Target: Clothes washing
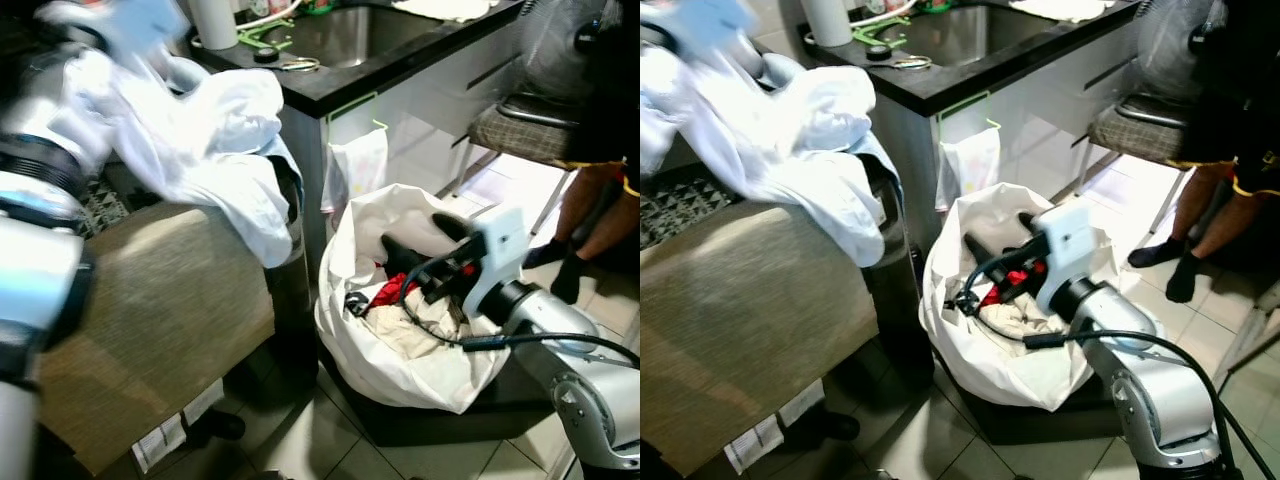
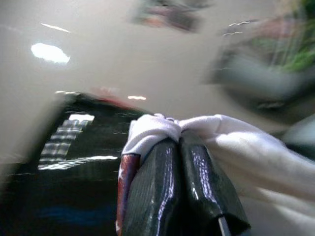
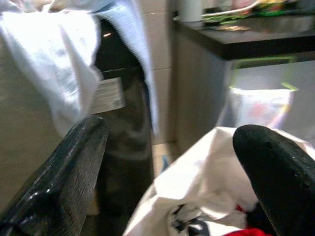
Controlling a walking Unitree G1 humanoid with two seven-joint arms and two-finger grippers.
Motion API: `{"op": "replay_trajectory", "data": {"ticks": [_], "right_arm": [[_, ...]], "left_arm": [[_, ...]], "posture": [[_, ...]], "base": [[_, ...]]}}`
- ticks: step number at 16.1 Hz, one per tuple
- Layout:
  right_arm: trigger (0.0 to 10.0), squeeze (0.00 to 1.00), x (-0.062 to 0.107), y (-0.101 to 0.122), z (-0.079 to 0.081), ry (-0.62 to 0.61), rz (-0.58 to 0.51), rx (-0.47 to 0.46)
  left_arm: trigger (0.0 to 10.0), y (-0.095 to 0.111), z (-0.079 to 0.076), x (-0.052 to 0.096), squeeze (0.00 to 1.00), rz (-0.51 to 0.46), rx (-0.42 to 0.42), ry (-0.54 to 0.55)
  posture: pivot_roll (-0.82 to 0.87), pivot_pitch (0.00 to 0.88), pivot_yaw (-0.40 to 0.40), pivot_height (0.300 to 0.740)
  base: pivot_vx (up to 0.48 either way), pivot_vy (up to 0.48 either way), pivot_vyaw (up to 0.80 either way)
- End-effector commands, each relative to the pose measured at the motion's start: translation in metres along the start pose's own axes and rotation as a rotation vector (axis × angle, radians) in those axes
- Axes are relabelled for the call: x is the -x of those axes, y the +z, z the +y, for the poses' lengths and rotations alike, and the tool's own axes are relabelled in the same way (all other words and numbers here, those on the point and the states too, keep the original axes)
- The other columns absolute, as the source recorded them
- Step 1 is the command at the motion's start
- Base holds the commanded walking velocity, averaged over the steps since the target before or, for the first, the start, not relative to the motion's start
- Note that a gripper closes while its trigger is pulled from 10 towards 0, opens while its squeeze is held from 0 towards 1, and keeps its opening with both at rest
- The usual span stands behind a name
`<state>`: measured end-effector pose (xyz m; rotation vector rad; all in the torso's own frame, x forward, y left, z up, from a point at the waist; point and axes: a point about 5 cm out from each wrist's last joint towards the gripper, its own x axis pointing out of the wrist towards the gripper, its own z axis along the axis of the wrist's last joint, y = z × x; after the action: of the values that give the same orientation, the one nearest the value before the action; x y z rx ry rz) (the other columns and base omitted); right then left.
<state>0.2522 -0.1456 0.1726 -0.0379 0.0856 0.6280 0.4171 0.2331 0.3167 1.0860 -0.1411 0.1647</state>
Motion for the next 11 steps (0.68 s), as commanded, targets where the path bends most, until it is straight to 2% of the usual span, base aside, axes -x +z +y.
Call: {"op": "replay_trajectory", "data": {"ticks": [1, 2, 3, 5, 9, 11], "right_arm": [[10.0, 0.00, 0.001, 0.002, 0.010, 0.064, 0.004, 0.008], [10.0, 0.00, 0.002, 0.001, 0.012, 0.084, 0.008, 0.013], [10.0, 0.00, 0.003, 0.003, 0.012, 0.090, 0.002, 0.014], [10.0, 0.00, 0.003, 0.005, 0.011, 0.088, -0.003, 0.012], [10.0, 0.00, 0.003, 0.003, 0.006, 0.084, 0.019, 0.021], [10.0, 0.00, 0.003, 0.000, 0.002, 0.058, 0.045, 0.023]], "left_arm": [[10.0, -0.018, -0.012, 0.004, 0.00, 0.092, 0.144, -0.118], [10.0, -0.022, -0.017, 0.005, 0.37, 0.144, 0.273, -0.148], [10.0, -0.031, -0.019, 0.007, 1.00, 0.236, 0.372, -0.177], [10.0, -0.035, -0.017, 0.008, 1.00, 0.261, 0.366, -0.183], [10.0, -0.055, -0.012, 0.016, 1.00, 0.358, 0.423, -0.280], [10.0, -0.062, -0.006, 0.017, 1.00, 0.376, 0.409, -0.245]], "posture": [[-0.08, 0.000, 0.106, 0.740], [-0.08, 0.000, 0.106, 0.740], [-0.08, 0.000, 0.105, 0.740], [-0.08, 0.000, 0.104, 0.740], [-0.08, 0.000, 0.101, 0.740], [-0.08, 0.000, 0.097, 0.740]], "base": [[0.000, 0.000, 0.00], [0.000, 0.000, 0.00], [0.000, 0.000, 0.00], [0.000, 0.000, 0.00], [0.000, 0.000, 0.00], [0.000, 0.000, 0.00]]}}
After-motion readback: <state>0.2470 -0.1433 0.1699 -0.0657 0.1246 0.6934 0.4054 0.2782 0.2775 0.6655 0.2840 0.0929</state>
